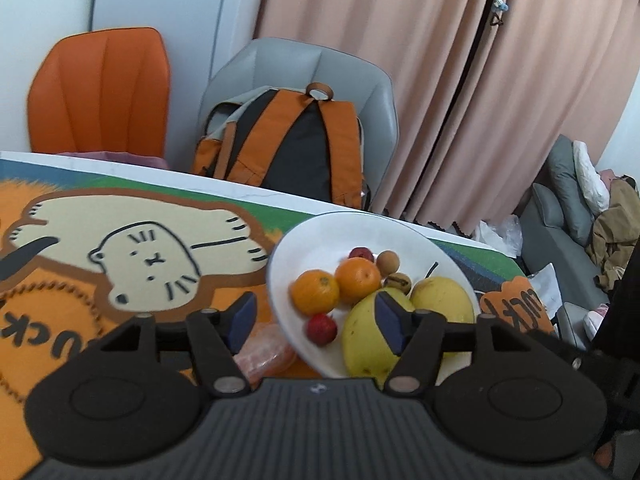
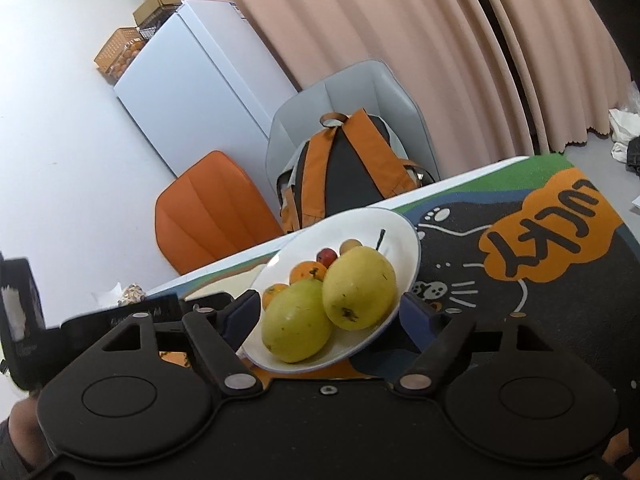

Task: Organize fruits
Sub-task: 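Carry the orange and large pear into the white bowl and release both, then withdraw both tools from the bowl, then move the right tool onto the plastic-wrapped pink item and close around it, then close the left tool on the other wrapped pink item while the right tool holds its own, then carry both wrapped pink items into the white bowl and open both tools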

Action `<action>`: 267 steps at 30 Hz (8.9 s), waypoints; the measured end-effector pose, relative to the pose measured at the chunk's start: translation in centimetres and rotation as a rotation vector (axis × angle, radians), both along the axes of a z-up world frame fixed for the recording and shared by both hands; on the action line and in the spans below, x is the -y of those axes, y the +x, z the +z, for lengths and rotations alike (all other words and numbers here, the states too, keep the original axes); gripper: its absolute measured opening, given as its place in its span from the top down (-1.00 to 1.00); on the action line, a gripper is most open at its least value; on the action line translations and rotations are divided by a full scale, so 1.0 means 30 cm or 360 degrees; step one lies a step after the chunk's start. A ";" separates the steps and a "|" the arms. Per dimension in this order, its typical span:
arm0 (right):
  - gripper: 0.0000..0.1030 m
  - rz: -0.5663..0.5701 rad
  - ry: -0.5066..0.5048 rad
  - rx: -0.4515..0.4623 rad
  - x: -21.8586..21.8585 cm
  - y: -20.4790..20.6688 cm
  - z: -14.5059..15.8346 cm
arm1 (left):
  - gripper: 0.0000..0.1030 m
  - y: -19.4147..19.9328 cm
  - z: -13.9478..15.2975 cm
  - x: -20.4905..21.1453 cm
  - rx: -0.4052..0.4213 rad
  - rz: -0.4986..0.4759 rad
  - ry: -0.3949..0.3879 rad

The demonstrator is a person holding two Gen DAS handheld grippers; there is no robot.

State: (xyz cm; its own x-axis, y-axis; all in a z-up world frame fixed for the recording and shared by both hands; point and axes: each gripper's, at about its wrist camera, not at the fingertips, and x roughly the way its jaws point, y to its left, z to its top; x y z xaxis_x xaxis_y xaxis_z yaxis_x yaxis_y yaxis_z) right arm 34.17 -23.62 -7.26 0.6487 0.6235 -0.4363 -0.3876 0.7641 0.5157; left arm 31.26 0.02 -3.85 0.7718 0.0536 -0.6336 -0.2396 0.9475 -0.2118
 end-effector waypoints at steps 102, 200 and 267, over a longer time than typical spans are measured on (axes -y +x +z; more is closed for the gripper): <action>0.28 0.0248 -0.0431 -0.0078 -0.156 -0.233 -0.153 | -0.48 -0.030 -0.201 -0.147 -0.0092 -0.0125 0.0024; 0.65 0.0081 -0.0279 0.0173 -0.149 -0.195 0.016 | 0.58 -0.198 -0.033 -0.078 0.0039 -0.0202 0.0042; 0.45 -0.0061 -0.0243 0.0035 -0.142 0.145 0.030 | 0.37 0.252 -0.047 -0.085 -0.0027 -0.0260 0.0019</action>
State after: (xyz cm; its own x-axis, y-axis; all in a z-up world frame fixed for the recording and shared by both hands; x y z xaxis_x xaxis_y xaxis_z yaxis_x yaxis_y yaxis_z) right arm 38.51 -19.36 -6.37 0.6813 0.5253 -0.5098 -0.3663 0.8476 0.3839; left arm 38.84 2.58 -5.25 0.7602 -0.0641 -0.6465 -0.0857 0.9765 -0.1976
